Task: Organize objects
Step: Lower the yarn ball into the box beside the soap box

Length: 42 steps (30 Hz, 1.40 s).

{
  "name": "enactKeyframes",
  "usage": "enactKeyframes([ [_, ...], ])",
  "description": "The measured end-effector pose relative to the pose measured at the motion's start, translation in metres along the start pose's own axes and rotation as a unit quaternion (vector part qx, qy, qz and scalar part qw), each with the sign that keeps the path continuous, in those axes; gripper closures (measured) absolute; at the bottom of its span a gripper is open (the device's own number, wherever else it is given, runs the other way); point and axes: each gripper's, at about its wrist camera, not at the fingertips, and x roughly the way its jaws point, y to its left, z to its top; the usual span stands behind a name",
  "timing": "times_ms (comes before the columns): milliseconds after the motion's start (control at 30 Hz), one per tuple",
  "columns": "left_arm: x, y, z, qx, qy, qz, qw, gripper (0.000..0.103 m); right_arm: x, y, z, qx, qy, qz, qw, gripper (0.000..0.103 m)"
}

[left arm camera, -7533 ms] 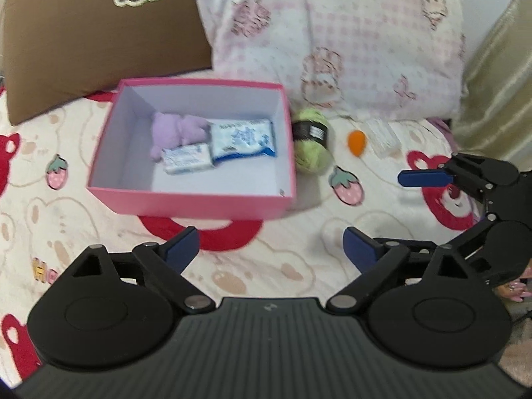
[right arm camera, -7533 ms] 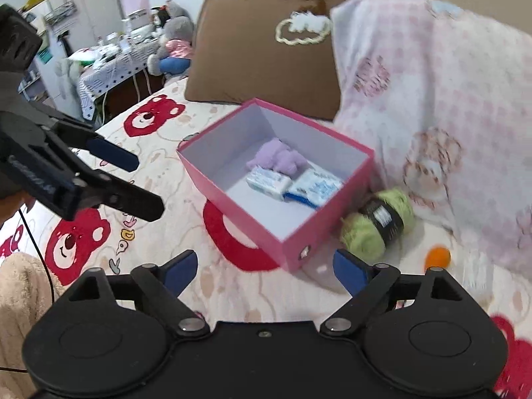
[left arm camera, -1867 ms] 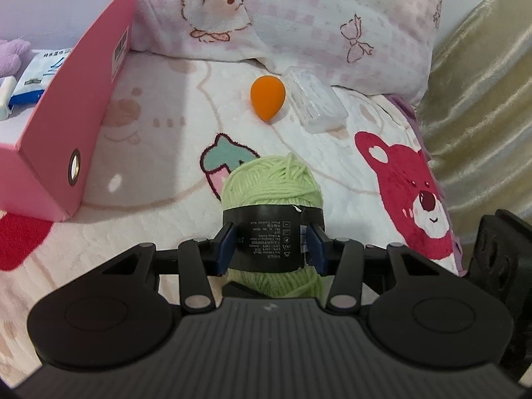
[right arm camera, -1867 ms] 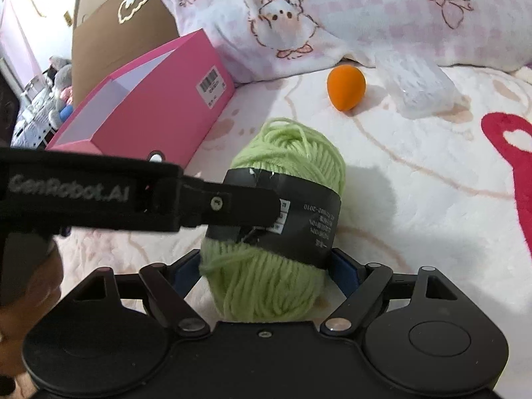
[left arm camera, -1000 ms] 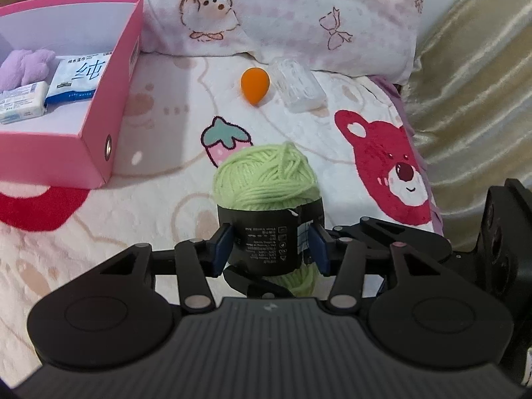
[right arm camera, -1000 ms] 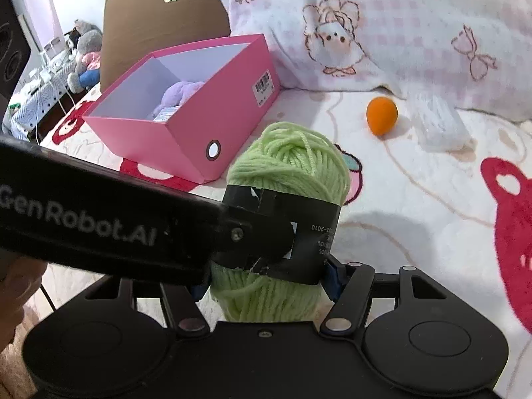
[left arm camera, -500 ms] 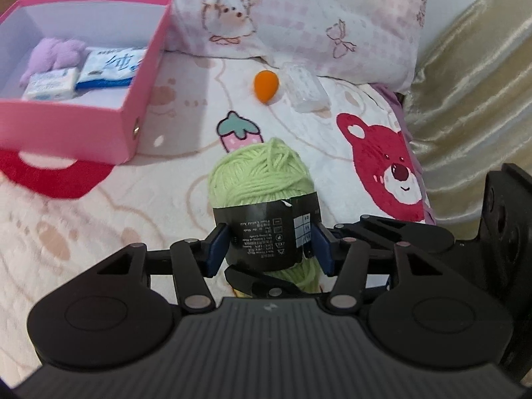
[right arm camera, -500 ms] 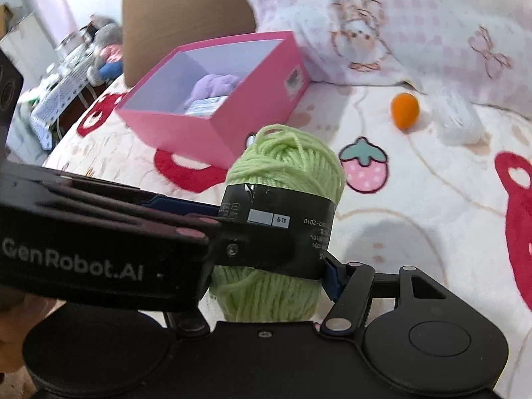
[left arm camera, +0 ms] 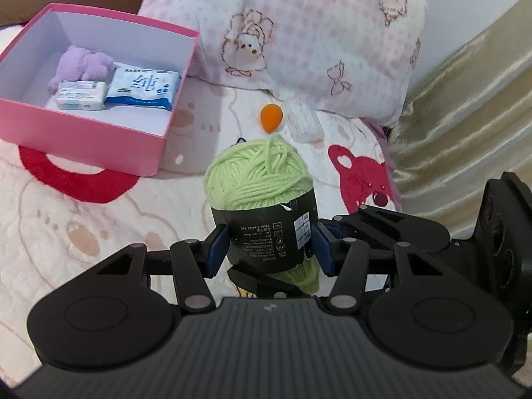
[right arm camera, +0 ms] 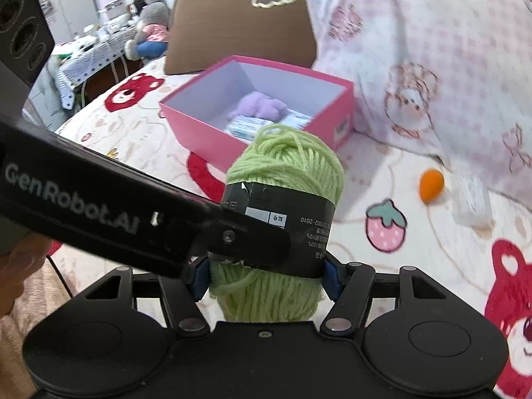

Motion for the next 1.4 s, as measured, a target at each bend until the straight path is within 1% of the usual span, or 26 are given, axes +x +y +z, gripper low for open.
enactKeyframes([
  [133,-0.015,0.010,0.002,-0.012,-0.006,0.001,0.9999,0.051,0.000,0.014,0.012,-0.026,0.004,0.006,1.000,0.035],
  [200,-0.024,0.016,0.007,-0.022,-0.008,-0.006,0.9997,0.051,-0.001,0.020,0.022,-0.028,0.010,0.007,1.000,0.035],
  [300,-0.038,0.024,0.022,-0.028,-0.008,-0.014,0.9995,0.049,-0.008,0.026,0.042,-0.023,0.015,0.012,1.000,0.034],
  [400,-0.056,0.029,0.041,-0.028,-0.022,-0.022,0.9991,0.049,-0.014,0.033,0.064,-0.044,0.007,0.009,0.999,0.035],
  [500,-0.071,0.036,0.056,-0.035,-0.033,-0.024,0.9986,0.048,-0.015,0.041,0.088,-0.063,0.013,0.011,0.998,0.034],
  [567,-0.079,0.043,0.064,-0.042,-0.041,-0.027,0.9979,0.048,-0.013,0.046,0.104,-0.073,0.023,0.011,0.997,0.035],
  [667,-0.089,0.051,0.074,-0.057,-0.047,-0.029,0.9969,0.047,-0.009,0.050,0.127,-0.057,0.057,0.025,0.996,0.035],
  [733,-0.098,0.051,0.078,-0.047,-0.072,-0.029,0.9959,0.046,-0.011,0.055,0.140,-0.080,0.052,0.015,0.995,0.035],
  [800,-0.104,0.053,0.083,-0.043,-0.084,-0.033,0.9950,0.046,-0.013,0.062,0.150,-0.114,0.049,0.003,0.992,0.035],
  [867,-0.105,0.058,0.093,-0.046,-0.085,-0.041,0.9945,0.046,-0.013,0.066,0.155,-0.141,0.045,-0.006,0.989,0.035],
  [967,-0.101,0.069,0.105,-0.053,-0.089,-0.049,0.9934,0.046,-0.004,0.066,0.166,-0.185,0.025,-0.015,0.982,0.035],
  [1033,-0.095,0.079,0.114,-0.061,-0.090,-0.050,0.9928,0.046,0.004,0.063,0.170,-0.216,0.009,-0.022,0.976,0.035],
  [1100,-0.089,0.085,0.122,-0.055,-0.093,-0.046,0.9931,0.046,0.014,0.062,0.175,-0.233,-0.003,-0.025,0.972,0.034],
  [1167,-0.080,0.090,0.129,-0.052,-0.092,-0.032,0.9939,0.046,0.025,0.058,0.180,-0.231,-0.005,-0.015,0.973,0.035],
  [1233,-0.071,0.096,0.134,-0.047,-0.089,-0.020,0.9947,0.046,0.040,0.057,0.184,-0.249,-0.005,-0.014,0.968,0.035],
  [1333,-0.054,0.110,0.144,-0.051,-0.079,-0.016,0.9955,0.046,0.061,0.057,0.187,-0.280,0.007,-0.016,0.960,0.035],
  [1400,-0.043,0.122,0.148,-0.063,-0.076,-0.017,0.9949,0.046,0.076,0.052,0.192,-0.278,0.020,-0.006,0.960,0.035],
])
